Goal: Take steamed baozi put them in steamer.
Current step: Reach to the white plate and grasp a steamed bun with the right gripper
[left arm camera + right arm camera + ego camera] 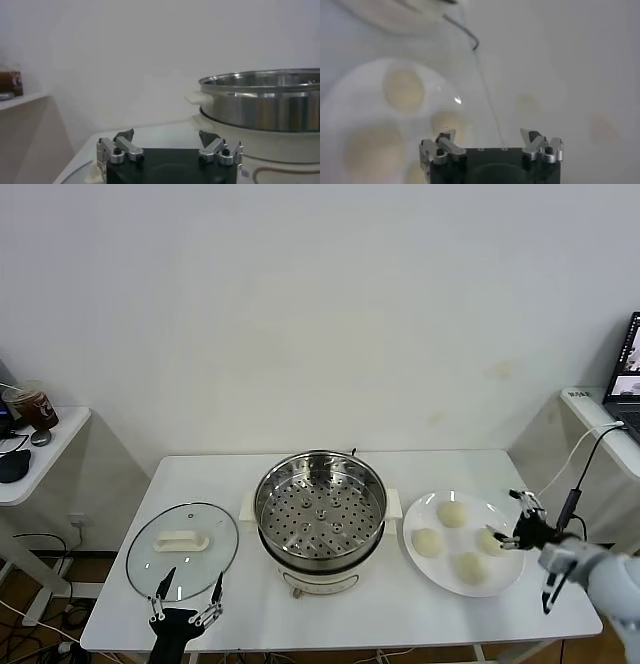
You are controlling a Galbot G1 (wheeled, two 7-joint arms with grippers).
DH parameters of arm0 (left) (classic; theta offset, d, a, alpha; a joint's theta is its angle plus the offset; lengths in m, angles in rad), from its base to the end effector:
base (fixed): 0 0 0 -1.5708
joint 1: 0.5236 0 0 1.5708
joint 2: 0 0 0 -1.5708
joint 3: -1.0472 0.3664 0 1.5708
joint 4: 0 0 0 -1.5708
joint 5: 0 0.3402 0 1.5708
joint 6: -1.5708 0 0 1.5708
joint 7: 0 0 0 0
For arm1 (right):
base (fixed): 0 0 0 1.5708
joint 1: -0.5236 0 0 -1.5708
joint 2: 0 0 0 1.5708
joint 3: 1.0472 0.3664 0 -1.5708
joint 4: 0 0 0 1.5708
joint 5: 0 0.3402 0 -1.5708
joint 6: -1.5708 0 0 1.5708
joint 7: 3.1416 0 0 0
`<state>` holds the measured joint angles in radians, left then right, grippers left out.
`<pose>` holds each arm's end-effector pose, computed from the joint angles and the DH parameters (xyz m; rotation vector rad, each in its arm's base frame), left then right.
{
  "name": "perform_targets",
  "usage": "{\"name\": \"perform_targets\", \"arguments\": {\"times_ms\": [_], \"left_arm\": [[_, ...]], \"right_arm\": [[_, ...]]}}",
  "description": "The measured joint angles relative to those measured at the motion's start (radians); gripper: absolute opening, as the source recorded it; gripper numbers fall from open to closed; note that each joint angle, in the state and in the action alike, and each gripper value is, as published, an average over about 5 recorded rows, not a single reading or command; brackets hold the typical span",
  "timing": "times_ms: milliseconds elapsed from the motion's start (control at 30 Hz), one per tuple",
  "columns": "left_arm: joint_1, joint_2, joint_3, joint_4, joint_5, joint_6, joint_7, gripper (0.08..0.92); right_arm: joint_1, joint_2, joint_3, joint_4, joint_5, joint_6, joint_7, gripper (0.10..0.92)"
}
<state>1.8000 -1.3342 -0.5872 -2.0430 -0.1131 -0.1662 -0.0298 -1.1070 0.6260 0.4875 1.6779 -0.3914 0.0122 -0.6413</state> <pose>0.0831 0.0683 -0.3536 -0.0736 -3.0280 -0.1722 0.3253 -0.2603 -0.2231 0.8503 -2.0714 1.6886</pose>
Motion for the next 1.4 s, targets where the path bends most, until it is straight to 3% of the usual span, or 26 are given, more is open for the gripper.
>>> {"name": "perform_targets", "arguments": {"times_ms": [433, 1100, 1233, 1400], "left_arm": [[-0.022, -0.008, -0.009, 0.021, 0.025, -0.022, -0.01, 0.823], [-0.03, -0.007, -0.047, 0.023, 0.027, -0.038, -0.005, 0.823], [-0.03, -0.006, -0.053, 0.023, 0.027, -0.039, -0.005, 0.823], [-0.031, -0.007, -0.057, 0.021, 0.028, -0.039, -0.005, 0.823]], "right_arm": [[0.577, -0.003, -0.572, -0.325, 0.04, -0.02, -0.289, 0.823], [0.932, 0.204, -0.962, -0.685, 0.014, -0.03, -0.403, 0.819], [0.949, 0.231, -0.986, -0.72, 0.01, -0.039, -0.408, 0.789], [0.963, 0.252, -1.012, -0.744, 0.005, -0.053, -0.416, 0.677]]}}
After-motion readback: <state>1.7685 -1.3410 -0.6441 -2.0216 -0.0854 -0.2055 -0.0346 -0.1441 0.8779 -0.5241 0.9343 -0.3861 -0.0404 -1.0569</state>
